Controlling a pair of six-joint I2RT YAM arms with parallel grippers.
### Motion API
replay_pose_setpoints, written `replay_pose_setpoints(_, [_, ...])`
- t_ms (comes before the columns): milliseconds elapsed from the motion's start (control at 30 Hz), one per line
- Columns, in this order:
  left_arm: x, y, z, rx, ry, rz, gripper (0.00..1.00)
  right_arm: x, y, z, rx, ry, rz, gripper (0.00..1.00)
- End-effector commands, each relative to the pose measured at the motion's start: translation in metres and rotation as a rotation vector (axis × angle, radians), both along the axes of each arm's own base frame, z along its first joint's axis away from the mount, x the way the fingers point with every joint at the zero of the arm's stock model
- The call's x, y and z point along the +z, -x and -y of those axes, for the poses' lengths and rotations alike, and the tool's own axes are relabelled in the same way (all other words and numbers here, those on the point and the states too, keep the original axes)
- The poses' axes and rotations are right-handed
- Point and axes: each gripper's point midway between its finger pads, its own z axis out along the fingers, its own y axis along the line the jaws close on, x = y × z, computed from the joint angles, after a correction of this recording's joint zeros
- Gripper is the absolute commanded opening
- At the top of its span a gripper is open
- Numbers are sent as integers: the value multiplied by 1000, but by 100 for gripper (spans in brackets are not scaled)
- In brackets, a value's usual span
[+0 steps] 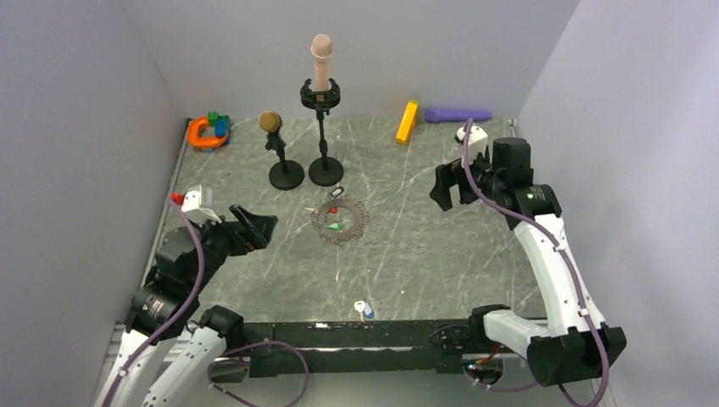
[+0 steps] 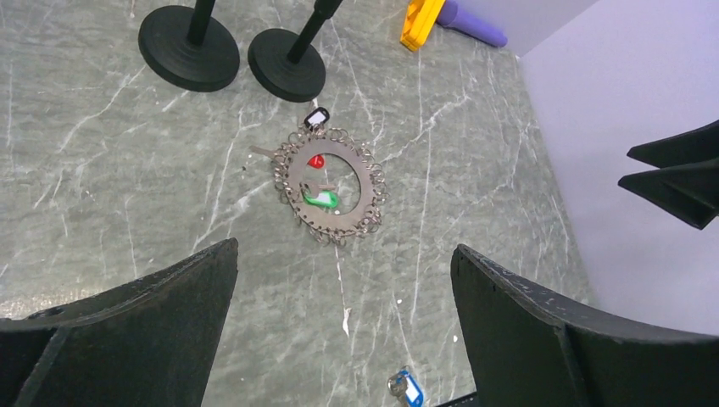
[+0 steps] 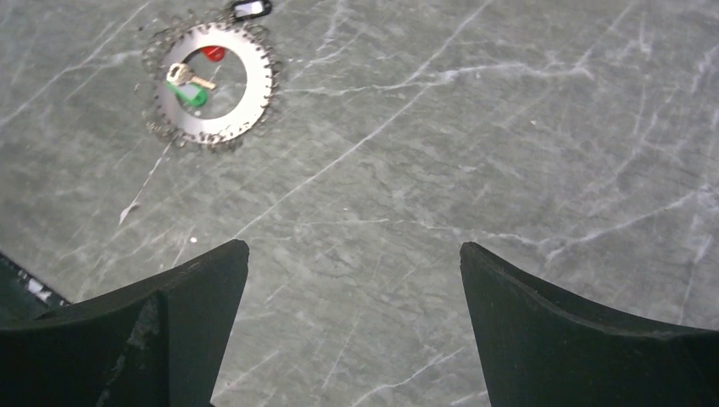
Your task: Put the keys on the keyring
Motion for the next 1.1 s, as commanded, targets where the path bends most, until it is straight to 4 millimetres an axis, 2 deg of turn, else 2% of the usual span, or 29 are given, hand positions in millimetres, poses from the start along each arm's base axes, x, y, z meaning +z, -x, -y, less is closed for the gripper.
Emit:
replay_pose_setpoints(0, [6,1,6,-30,-1,-51,100,24,25,-23,191,-55,60,100])
replay_pose_setpoints(100, [9,-3,14,-49,26,-68,99,30,39,-31,258,-78,85,100])
replay_pose_setpoints(167, [17,-4,21,-74,66,-46,99,34,34,-26,183,-99,97,100])
replay_pose_setpoints(267, [42,-4,30,-122,128,54,100,38,19,-11,-12,-134,86,100])
replay_pose_setpoints(333, [54,-3,30,-126,146,104,99,40,16,-8,-57,-152,85,100])
replay_pose_setpoints(400, [57,-2,26,-109,142,115,99,43,18,-9,-46,-158,100,100])
replay_pose_setpoints(500, [50,0,22,-92,118,79,99,43,30,-20,65,-154,108,100])
replay_pose_setpoints(567, [38,2,22,-91,117,36,100,41,47,-32,195,-156,104,100])
replay_pose_setpoints(667, [9,1,26,-91,131,-46,99,34,67,-47,347,-176,94,100])
replay_pose_setpoints(733, [-8,0,33,-112,137,-96,99,29,74,-51,400,-184,87,100])
replay_pose_setpoints(833, [-26,-2,37,-115,136,-159,99,27,75,-54,423,-191,83,100])
replay_pose_setpoints(933, [-31,-4,37,-113,136,-164,99,28,71,-52,400,-190,90,100])
replay_pose_setpoints(1000, [-29,-5,35,-100,137,-146,99,28,59,-46,296,-203,73,100])
replay_pose_setpoints(1067, [-22,-4,31,-88,144,-111,99,26,39,-30,101,-220,39,100])
